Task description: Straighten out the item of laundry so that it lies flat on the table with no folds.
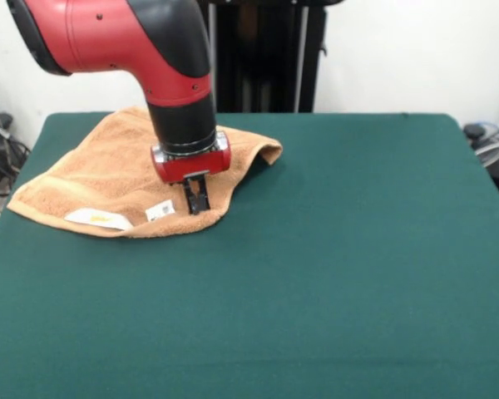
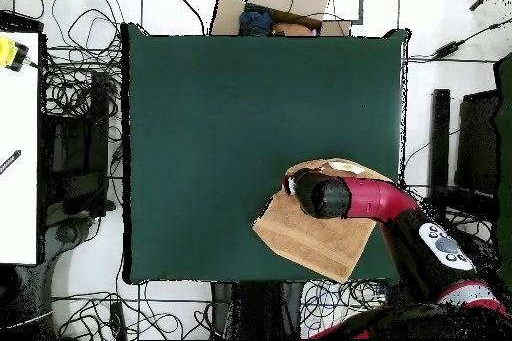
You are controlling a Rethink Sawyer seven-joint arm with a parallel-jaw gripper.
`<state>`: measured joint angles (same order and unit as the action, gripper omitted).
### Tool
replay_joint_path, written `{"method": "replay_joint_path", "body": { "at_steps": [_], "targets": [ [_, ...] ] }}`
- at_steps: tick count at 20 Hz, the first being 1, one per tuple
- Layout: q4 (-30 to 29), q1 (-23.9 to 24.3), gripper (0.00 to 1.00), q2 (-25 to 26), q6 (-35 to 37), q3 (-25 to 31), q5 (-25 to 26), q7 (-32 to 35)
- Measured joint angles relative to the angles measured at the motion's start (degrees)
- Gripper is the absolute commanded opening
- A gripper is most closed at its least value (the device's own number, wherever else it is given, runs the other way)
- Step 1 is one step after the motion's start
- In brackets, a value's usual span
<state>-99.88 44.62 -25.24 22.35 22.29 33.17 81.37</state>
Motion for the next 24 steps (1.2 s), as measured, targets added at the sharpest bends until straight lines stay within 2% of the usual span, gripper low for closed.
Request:
{"method": "replay_joint_path", "body": {
  "at_steps": [12, 24],
  "targets": [
    [-0.4, 4.1, 0.0, -0.6, 0.0, 0.9, 0.0, 0.0],
    [-0.6, 5.0, 0.0, -0.1, 0.0, 0.9, 0.0, 0.0]
  ]
}}
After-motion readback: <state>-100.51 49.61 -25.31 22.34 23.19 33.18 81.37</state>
